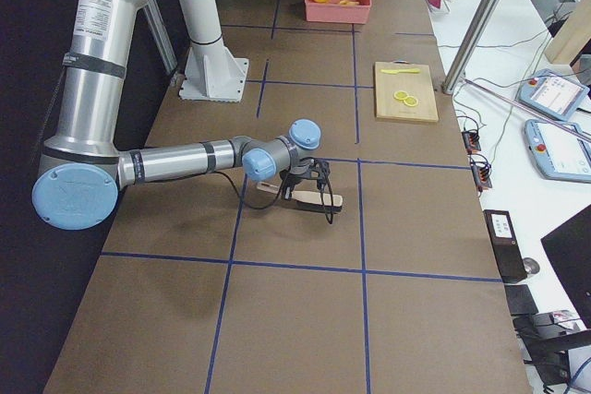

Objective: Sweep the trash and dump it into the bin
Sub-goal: 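Bring the empty dustpan back over the table while the right gripper sets down the brush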

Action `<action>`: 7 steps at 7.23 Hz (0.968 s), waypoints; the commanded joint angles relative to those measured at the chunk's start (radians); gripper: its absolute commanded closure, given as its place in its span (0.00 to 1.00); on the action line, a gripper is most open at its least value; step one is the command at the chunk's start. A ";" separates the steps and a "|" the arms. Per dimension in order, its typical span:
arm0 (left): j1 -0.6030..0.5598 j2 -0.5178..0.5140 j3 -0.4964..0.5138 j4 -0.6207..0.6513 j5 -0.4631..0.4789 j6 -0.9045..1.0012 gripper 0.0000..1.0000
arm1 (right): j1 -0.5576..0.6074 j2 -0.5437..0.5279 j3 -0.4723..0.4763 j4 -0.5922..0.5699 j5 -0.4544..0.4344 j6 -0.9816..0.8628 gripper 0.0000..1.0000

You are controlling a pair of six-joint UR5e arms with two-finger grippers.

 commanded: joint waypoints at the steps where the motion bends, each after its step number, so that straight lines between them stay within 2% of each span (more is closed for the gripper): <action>1: 0.000 -0.031 -0.003 0.000 -0.090 -0.013 0.96 | 0.000 0.004 -0.003 0.003 0.002 0.002 0.90; 2: 0.000 -0.034 0.000 -0.005 -0.113 -0.021 0.96 | 0.000 0.011 -0.001 0.001 0.005 0.002 0.65; 3: 0.002 -0.040 0.004 -0.015 -0.163 -0.024 0.95 | -0.002 0.011 -0.001 0.003 0.004 0.002 0.48; 4: 0.003 -0.058 0.007 -0.015 -0.182 -0.024 0.95 | -0.002 0.011 -0.001 0.004 -0.001 0.002 0.09; 5: 0.004 -0.060 0.006 -0.017 -0.214 -0.025 0.95 | -0.002 0.011 -0.001 0.004 -0.003 0.003 0.01; 7: 0.023 -0.104 0.007 -0.018 -0.284 -0.045 0.95 | 0.001 0.011 0.014 0.007 -0.009 0.002 0.00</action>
